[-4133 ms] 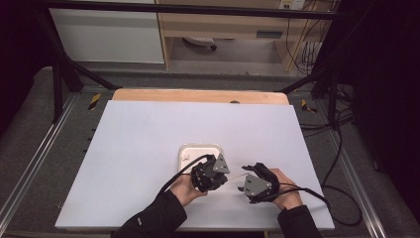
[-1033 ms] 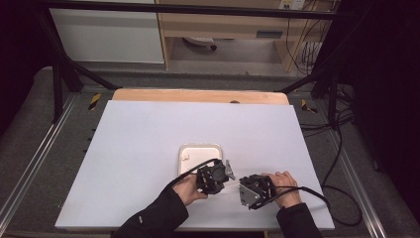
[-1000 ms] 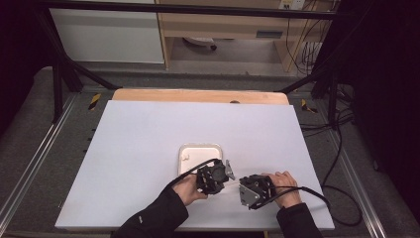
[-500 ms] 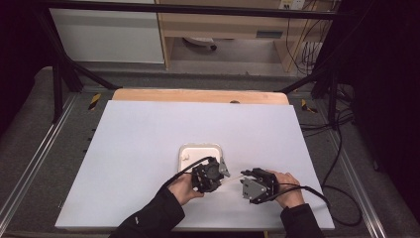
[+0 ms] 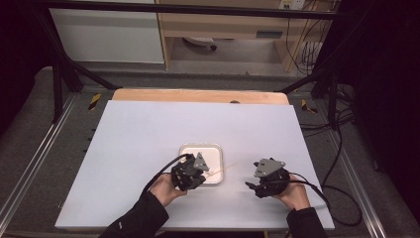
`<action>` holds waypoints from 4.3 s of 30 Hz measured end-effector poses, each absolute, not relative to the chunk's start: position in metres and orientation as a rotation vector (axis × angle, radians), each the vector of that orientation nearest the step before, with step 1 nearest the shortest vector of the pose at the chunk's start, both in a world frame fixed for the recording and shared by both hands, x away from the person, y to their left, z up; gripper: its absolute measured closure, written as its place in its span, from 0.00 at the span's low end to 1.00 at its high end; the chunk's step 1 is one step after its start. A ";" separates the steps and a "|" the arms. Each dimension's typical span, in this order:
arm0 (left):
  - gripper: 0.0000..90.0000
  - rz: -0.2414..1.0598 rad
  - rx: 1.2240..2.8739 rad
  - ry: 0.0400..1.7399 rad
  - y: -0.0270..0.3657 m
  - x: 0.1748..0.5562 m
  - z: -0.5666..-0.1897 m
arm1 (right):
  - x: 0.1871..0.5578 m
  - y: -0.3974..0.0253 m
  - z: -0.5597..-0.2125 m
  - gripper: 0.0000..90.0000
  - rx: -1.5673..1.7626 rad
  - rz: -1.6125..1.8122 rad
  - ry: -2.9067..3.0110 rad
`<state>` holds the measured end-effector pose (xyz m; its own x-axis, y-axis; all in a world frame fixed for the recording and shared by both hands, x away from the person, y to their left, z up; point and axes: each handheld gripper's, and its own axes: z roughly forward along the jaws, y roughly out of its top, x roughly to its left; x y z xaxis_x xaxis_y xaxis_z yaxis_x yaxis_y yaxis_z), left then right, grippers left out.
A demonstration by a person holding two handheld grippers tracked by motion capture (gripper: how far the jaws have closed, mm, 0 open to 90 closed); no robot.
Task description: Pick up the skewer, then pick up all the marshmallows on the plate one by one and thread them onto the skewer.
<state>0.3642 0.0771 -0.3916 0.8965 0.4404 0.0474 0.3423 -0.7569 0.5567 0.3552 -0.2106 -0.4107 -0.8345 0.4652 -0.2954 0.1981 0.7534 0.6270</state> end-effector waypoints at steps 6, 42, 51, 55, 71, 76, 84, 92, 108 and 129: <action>0.99 0.277 2.406 0.646 0.104 0.359 -0.392 | 0.354 -0.219 -0.418 0.23 0.659 0.874 2.489; 0.99 0.359 2.053 0.886 0.212 0.327 -0.418 | 0.387 -0.157 -0.413 0.04 1.018 1.256 2.515; 0.99 0.365 2.029 0.882 0.215 0.325 -0.420 | 0.397 -0.133 -0.418 0.06 1.032 1.220 2.519; 0.99 0.358 2.034 0.883 0.214 0.326 -0.422 | 0.401 -0.123 -0.422 0.11 1.027 1.239 2.520; 0.99 0.355 2.037 0.881 0.212 0.326 -0.425 | 0.409 -0.101 -0.444 0.59 0.971 1.168 2.599; 0.99 0.352 2.031 0.883 0.211 0.325 -0.425 | 0.408 -0.100 -0.447 0.66 0.966 1.163 2.604; 0.99 0.357 2.020 0.883 0.211 0.325 -0.425 | 0.406 -0.099 -0.449 0.80 0.944 1.159 2.588; 0.99 0.359 2.003 0.886 0.209 0.323 -0.425 | 0.404 -0.103 -0.439 0.83 0.964 1.204 2.583; 0.99 0.379 1.969 0.833 0.196 0.315 -0.423 | 0.394 -0.126 -0.390 0.82 0.955 1.517 2.462; 0.99 0.404 1.934 0.757 0.184 0.308 -0.421 | 0.409 -0.137 -0.364 0.83 1.092 1.890 2.250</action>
